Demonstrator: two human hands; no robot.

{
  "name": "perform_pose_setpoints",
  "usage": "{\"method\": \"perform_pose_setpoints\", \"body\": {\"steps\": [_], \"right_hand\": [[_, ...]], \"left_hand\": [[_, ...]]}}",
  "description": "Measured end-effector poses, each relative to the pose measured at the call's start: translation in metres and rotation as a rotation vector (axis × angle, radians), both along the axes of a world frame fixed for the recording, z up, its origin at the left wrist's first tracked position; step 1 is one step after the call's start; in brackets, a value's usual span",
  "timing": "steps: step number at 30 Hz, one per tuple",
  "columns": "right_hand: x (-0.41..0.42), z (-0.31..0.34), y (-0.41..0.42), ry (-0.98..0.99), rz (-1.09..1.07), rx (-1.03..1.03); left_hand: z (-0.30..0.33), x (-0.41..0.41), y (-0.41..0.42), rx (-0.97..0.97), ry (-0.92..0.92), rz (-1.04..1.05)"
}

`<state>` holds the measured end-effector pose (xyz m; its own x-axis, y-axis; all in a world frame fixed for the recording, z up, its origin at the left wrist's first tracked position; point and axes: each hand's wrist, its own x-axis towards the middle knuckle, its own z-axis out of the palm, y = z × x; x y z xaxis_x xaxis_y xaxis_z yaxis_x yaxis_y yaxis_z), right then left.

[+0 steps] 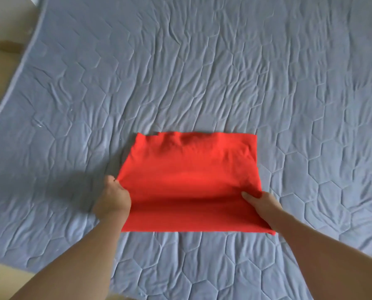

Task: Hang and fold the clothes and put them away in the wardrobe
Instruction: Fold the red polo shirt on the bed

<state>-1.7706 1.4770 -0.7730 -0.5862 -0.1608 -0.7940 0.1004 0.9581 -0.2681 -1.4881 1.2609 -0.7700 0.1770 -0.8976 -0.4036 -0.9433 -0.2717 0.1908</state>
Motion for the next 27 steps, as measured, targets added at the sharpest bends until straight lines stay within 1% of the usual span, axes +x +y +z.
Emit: {"method": "perform_pose_setpoints", "body": {"steps": [1,2,4,5,8,10,11,12,13,14,16,17,19,20,21,23,25,27], "right_hand": [[0.001,0.004,0.005,-0.056,-0.003,0.018],[0.002,0.005,0.009,-0.136,-0.051,0.019],[0.002,0.007,0.002,-0.232,-0.215,-0.022],[-0.001,0.007,-0.004,-0.218,-0.256,-0.07],[-0.009,0.0,-0.034,-0.003,-0.375,-0.171],[-0.012,-0.009,-0.053,0.0,-0.384,-0.261],[-0.011,-0.015,-0.063,-0.024,-0.36,-0.293],[-0.009,-0.022,-0.07,-0.065,-0.281,-0.29],[-0.008,-0.031,-0.075,-0.065,-0.175,-0.235],[-0.007,-0.037,-0.078,-0.006,-0.086,-0.159],[-0.014,-0.041,-0.076,0.179,0.039,0.004],[-0.02,-0.042,-0.071,0.225,0.053,0.072],[-0.026,-0.029,-0.067,0.299,0.019,0.249],[-0.025,-0.022,-0.071,0.345,0.071,0.296],[-0.023,-0.014,-0.078,0.414,0.2,0.286],[-0.012,-0.005,-0.103,0.536,0.561,0.116],[0.008,0.002,-0.142,0.517,0.936,-0.072],[0.041,0.002,-0.184,0.439,1.28,-0.139]], "left_hand": [[0.0,0.007,-0.002,0.046,-0.027,-0.018],[-0.002,0.01,-0.002,0.102,-0.038,-0.051],[-0.01,0.006,-0.005,0.169,-0.008,-0.082],[-0.014,0.001,-0.007,0.18,0.029,-0.064],[-0.028,-0.026,-0.012,0.274,0.142,0.037],[-0.038,-0.046,-0.012,0.311,0.152,0.081],[-0.041,-0.054,-0.011,0.289,0.174,0.067],[-0.044,-0.06,-0.01,0.248,0.217,0.039],[-0.045,-0.063,-0.01,0.19,0.267,0.019],[-0.046,-0.063,-0.011,0.13,0.297,0.037],[-0.043,-0.052,-0.019,0.03,0.316,0.185],[-0.043,-0.042,-0.023,0.015,0.329,0.251],[-0.046,-0.02,-0.031,0.09,0.406,0.361],[-0.048,-0.008,-0.032,0.162,0.443,0.397],[-0.047,0.001,-0.029,0.242,0.454,0.408],[-0.037,0.016,-0.014,0.405,0.443,0.402],[-0.027,0.021,0.007,0.536,0.514,0.383],[-0.027,0.024,0.025,0.637,0.585,0.345]]}}
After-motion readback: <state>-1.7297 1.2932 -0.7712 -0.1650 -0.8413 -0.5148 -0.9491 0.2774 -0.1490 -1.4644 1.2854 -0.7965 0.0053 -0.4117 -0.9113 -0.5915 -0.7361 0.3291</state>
